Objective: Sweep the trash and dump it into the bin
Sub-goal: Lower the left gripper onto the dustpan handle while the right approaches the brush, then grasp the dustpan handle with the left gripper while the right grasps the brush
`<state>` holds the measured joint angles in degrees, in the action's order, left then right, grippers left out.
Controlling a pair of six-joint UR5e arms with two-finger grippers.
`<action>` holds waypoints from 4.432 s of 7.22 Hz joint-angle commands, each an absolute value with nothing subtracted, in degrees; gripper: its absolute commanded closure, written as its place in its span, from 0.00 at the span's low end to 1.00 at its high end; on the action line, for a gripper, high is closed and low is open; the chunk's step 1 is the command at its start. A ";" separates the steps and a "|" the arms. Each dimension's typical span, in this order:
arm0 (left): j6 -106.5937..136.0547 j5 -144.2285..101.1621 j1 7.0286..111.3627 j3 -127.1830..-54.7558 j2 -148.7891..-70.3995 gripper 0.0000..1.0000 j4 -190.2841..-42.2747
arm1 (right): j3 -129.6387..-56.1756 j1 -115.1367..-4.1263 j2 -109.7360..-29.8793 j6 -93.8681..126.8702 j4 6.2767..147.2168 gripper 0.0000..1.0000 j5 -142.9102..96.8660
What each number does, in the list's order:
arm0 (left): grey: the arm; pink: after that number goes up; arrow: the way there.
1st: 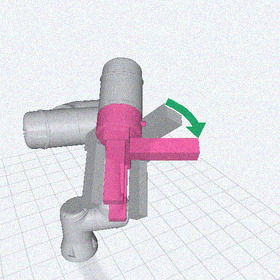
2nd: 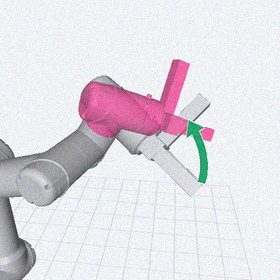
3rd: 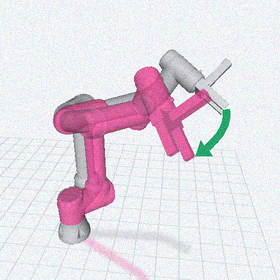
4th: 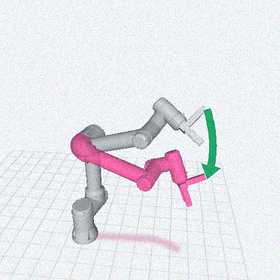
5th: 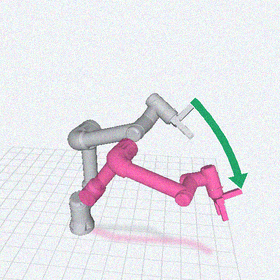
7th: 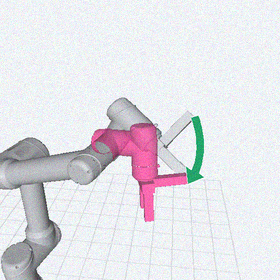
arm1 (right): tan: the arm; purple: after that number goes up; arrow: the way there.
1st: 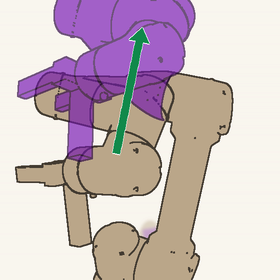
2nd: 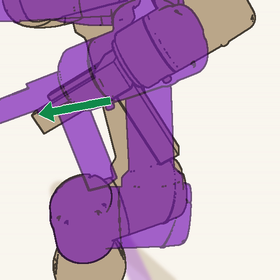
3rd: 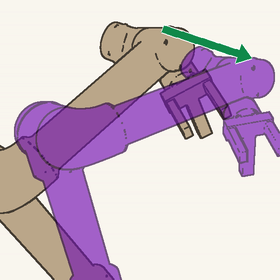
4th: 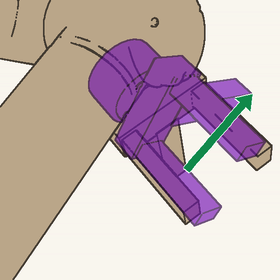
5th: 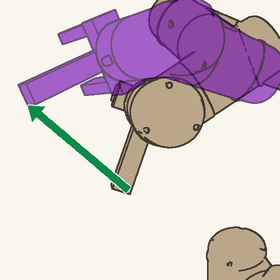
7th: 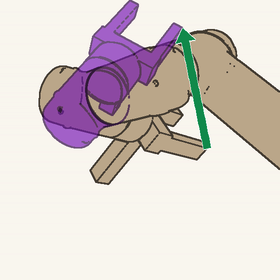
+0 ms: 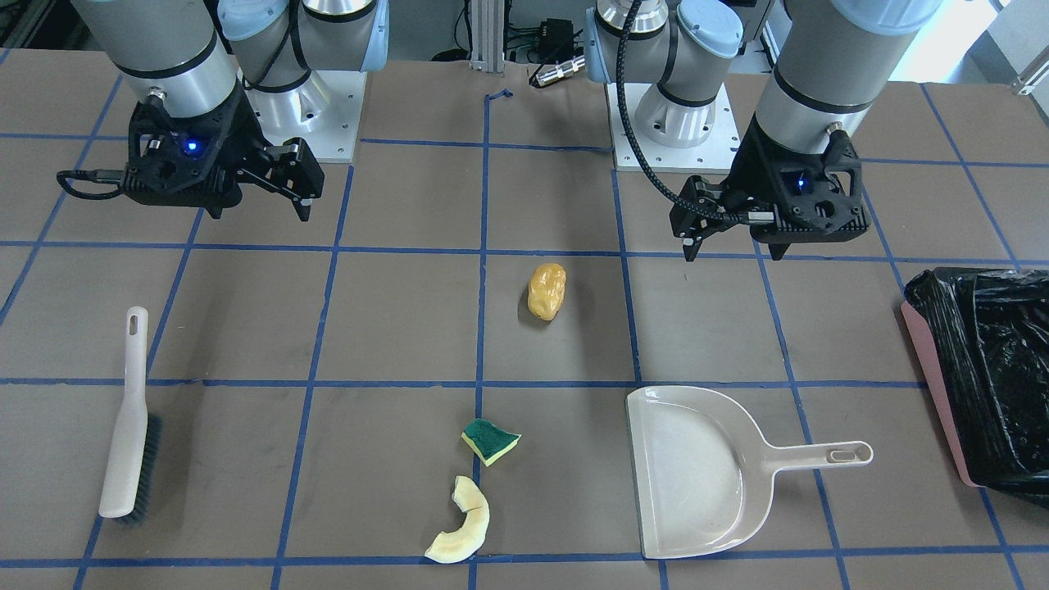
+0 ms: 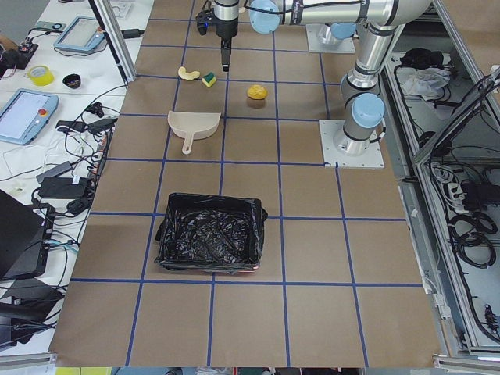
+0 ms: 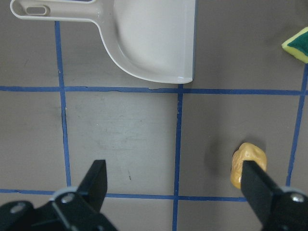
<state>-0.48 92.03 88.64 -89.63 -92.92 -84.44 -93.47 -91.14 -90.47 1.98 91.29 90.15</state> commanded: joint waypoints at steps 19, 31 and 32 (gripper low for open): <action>70.84 96.68 77.70 -85.44 -111.60 0.00 -70.14 | -92.99 -89.75 -90.44 -0.94 92.28 0.00 91.23; 66.09 85.25 69.79 -79.98 -123.05 0.06 -71.20 | -103.88 -70.76 -78.95 -25.49 110.39 0.00 96.59; 66.18 85.08 69.52 -80.07 -123.05 0.07 -71.10 | -103.97 -69.88 -77.53 -25.58 112.04 0.00 96.85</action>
<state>66.12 85.18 69.83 -79.80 -122.89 -71.54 -103.71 -71.09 -79.34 -25.19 110.56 96.72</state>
